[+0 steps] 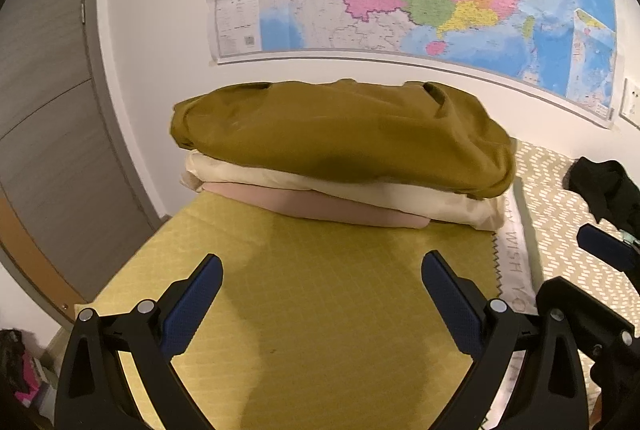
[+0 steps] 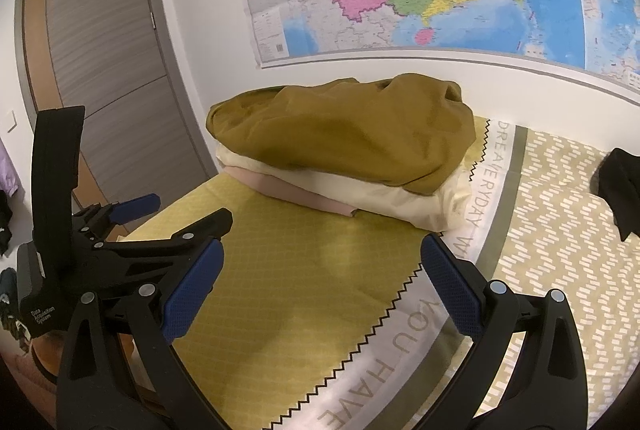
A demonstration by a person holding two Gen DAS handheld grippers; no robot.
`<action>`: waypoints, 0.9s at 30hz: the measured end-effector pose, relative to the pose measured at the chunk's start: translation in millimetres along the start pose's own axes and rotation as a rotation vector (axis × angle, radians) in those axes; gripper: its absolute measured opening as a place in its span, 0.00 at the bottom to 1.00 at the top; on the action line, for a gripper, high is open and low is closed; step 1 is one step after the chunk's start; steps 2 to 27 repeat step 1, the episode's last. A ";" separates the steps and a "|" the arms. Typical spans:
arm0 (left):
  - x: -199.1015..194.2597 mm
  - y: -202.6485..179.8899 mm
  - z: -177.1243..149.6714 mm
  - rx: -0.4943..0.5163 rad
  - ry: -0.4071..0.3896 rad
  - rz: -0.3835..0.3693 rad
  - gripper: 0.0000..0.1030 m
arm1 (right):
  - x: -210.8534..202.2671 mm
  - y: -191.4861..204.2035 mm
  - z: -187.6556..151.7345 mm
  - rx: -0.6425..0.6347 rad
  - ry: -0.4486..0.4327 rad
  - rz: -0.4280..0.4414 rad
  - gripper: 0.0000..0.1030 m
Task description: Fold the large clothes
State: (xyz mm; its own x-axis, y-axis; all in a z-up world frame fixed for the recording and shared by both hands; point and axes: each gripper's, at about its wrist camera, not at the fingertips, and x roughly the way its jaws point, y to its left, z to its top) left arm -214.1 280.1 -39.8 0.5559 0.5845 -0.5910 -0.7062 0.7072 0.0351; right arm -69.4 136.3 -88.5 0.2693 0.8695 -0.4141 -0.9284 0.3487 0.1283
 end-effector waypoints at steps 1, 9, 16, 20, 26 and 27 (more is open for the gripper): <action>0.2 -1.2 0.4 -0.002 0.000 -0.010 0.93 | -1.5 -1.5 0.1 0.004 -0.004 -0.003 0.95; 0.2 -1.2 0.4 -0.002 0.000 -0.010 0.93 | -1.5 -1.5 0.1 0.004 -0.004 -0.003 0.95; 0.2 -1.2 0.4 -0.002 0.000 -0.010 0.93 | -1.5 -1.5 0.1 0.004 -0.004 -0.003 0.95; 0.2 -1.2 0.4 -0.002 0.000 -0.010 0.93 | -1.5 -1.5 0.1 0.004 -0.004 -0.003 0.95; 0.2 -1.2 0.4 -0.002 0.000 -0.010 0.93 | -1.5 -1.5 0.1 0.004 -0.004 -0.003 0.95; 0.2 -1.2 0.4 -0.002 0.000 -0.010 0.93 | -1.5 -1.5 0.1 0.004 -0.004 -0.003 0.95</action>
